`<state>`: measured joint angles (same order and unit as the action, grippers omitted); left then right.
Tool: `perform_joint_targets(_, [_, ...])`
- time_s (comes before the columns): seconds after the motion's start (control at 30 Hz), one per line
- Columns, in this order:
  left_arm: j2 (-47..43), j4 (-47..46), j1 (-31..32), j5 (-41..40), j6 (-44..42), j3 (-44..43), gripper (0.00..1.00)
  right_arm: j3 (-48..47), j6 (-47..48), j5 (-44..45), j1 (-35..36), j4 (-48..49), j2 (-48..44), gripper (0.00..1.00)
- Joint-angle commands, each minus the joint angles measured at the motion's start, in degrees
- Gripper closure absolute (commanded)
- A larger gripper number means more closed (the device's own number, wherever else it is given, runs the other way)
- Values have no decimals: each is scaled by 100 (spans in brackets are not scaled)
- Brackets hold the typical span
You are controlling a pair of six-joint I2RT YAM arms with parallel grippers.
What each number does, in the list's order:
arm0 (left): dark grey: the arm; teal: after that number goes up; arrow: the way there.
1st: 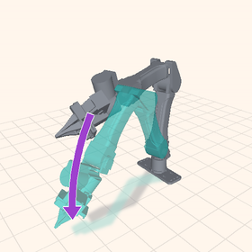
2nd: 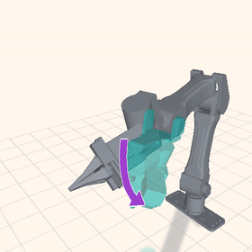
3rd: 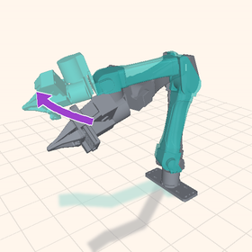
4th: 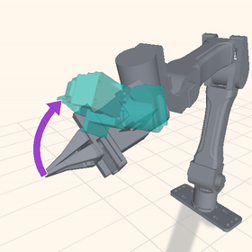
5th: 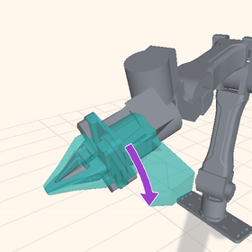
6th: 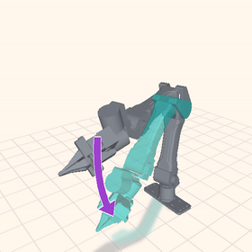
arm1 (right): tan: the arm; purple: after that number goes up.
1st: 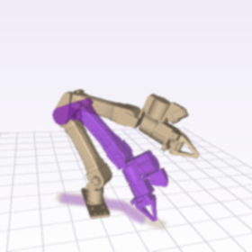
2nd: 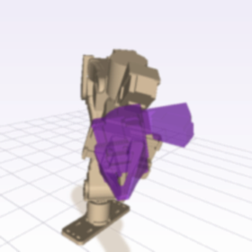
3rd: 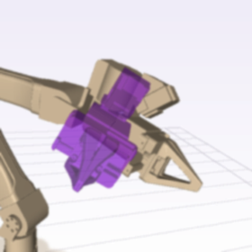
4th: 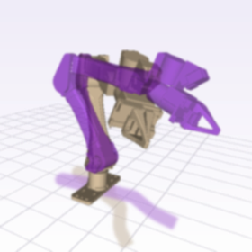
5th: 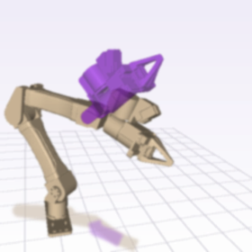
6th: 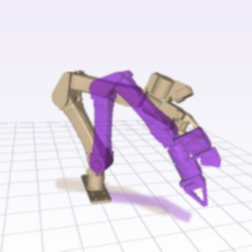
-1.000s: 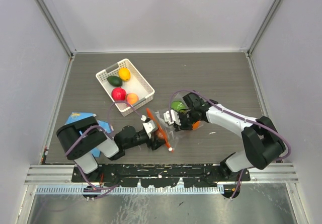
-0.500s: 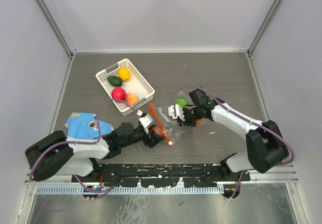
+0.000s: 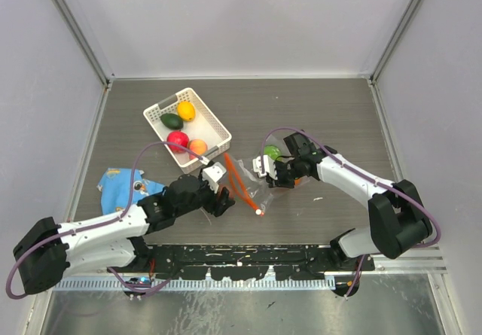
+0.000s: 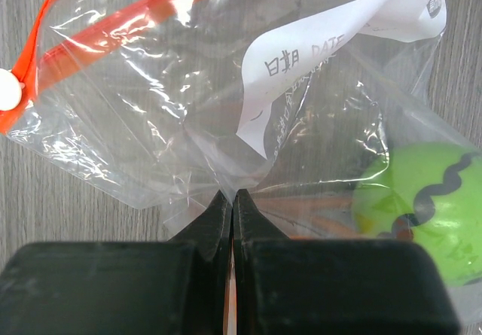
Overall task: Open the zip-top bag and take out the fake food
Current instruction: Pick up the fake fruit from the zipper food storage bag, then place the fake fruit in the bin.
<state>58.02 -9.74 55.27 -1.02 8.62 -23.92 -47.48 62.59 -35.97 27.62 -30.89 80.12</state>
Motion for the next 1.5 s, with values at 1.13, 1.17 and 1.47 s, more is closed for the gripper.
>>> perform_joint_targets(1.13, [359, 1774, -2756, -935, 1184, -2273, 100, -267, 13, -68, -37, -47, -154, 97])
perform_joint_targets(1.17, [432, 1755, -2818, -934, 1197, -2316, 100, -268, 15, -68, -37, -48, -162, 97])
perform_joint_targets(1.47, [1095, 1624, -3039, -1197, 1256, -2706, 97, -267, 42, -155, -37, -69, -172, 97])
